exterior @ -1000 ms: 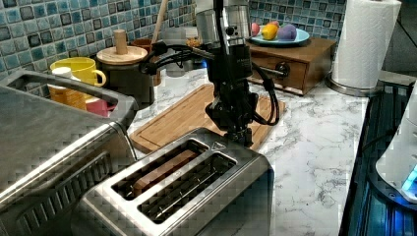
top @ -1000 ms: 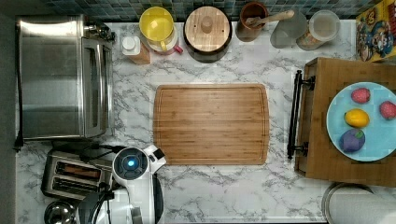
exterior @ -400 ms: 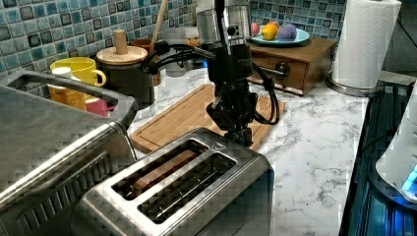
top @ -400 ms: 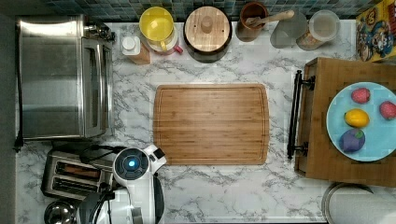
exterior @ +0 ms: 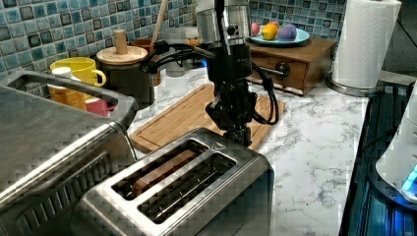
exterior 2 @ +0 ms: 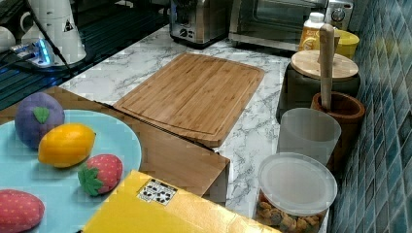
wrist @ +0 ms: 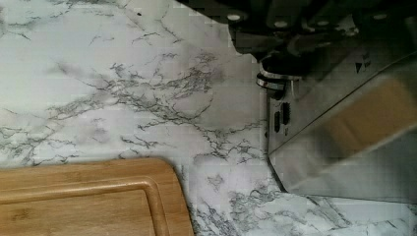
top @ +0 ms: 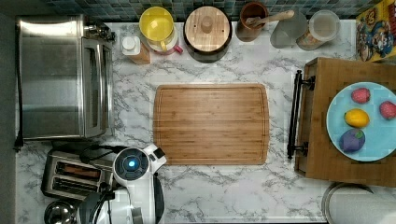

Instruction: Turn on the toaster.

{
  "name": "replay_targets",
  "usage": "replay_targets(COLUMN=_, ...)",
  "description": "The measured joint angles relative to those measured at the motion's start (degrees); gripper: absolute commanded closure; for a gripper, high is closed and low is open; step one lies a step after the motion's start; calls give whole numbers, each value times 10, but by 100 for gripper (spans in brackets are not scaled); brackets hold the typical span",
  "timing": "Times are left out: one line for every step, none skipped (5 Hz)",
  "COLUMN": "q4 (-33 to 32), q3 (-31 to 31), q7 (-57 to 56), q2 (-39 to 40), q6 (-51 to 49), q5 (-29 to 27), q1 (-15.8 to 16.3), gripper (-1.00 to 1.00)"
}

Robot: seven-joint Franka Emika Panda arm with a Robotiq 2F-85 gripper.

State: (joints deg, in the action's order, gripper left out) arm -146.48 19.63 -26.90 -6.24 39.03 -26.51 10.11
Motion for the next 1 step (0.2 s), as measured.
replay_targets(q4=-1, q3=-3, q7=0, q2=0, q6=2, q5=-1, q1=0, gripper=100)
